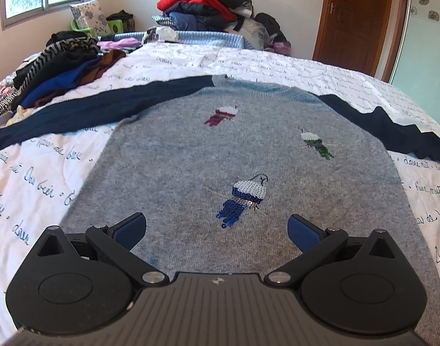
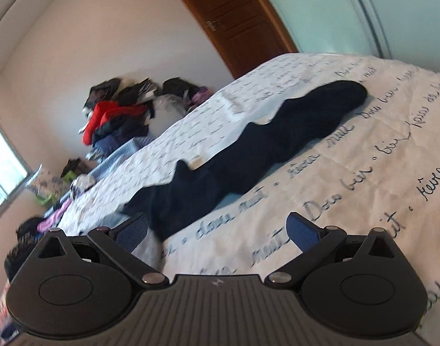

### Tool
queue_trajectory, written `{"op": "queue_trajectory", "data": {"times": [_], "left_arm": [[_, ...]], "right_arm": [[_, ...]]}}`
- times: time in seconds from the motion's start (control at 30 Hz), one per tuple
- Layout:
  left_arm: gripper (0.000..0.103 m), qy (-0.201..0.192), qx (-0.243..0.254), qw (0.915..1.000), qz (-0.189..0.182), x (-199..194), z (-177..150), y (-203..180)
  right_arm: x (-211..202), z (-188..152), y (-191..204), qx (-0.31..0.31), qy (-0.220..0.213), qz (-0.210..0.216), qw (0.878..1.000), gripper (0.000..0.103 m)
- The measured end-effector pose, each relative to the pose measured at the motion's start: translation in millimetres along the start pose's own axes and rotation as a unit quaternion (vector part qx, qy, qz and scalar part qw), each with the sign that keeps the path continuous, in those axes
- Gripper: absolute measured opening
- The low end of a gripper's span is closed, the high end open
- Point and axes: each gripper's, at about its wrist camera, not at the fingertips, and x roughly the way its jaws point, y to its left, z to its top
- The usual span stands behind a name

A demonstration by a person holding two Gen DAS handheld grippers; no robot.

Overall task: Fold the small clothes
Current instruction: 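Grasp the navy sleeve cuff with the right gripper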

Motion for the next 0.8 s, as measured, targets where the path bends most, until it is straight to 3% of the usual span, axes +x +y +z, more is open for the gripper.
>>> {"op": "queue_trajectory", "data": {"times": [0.13, 0.23, 0.53, 0.6, 0.67, 0.77, 0.8], "left_arm": [[0.103, 0.014, 0.0, 0.9999, 0.004, 9.4, 0.9, 0.9], [0.103, 0.024, -0.004, 0.9997, 0.009, 15.8, 3.9, 3.3], [0.103, 0.04, -0.012, 0.9989, 0.022, 29.3, 12.9, 6.0], [0.103, 0.043, -0.011, 0.9987, 0.025, 31.0, 13.1, 4.9], [0.103, 0.045, -0.009, 0.9986, 0.027, 31.9, 13.9, 4.3], [0.103, 0.042, -0.005, 0.9986, 0.031, 31.0, 15.4, 3.8], [0.103, 0.04, -0.005, 0.9986, 0.034, 30.6, 16.1, 4.0]], "right_arm": [[32.6, 28.3, -41.7, 0.06, -0.035, -0.057, 0.996, 0.103], [48.9, 50.9, -64.9, 0.085, -0.069, -0.063, 0.992, 0.103], [98.8, 106.3, -118.1, 0.23, -0.075, 0.027, 0.97, 0.103], [107.1, 113.5, -123.8, 0.251, -0.063, 0.024, 0.966, 0.092], [115.4, 115.4, -131.0, 0.267, -0.049, 0.014, 0.962, 0.049], [120.9, 113.5, -136.2, 0.263, -0.04, 0.002, 0.964, 0.021], [120.3, 113.3, -136.9, 0.259, -0.043, 0.005, 0.965, 0.018]]}}
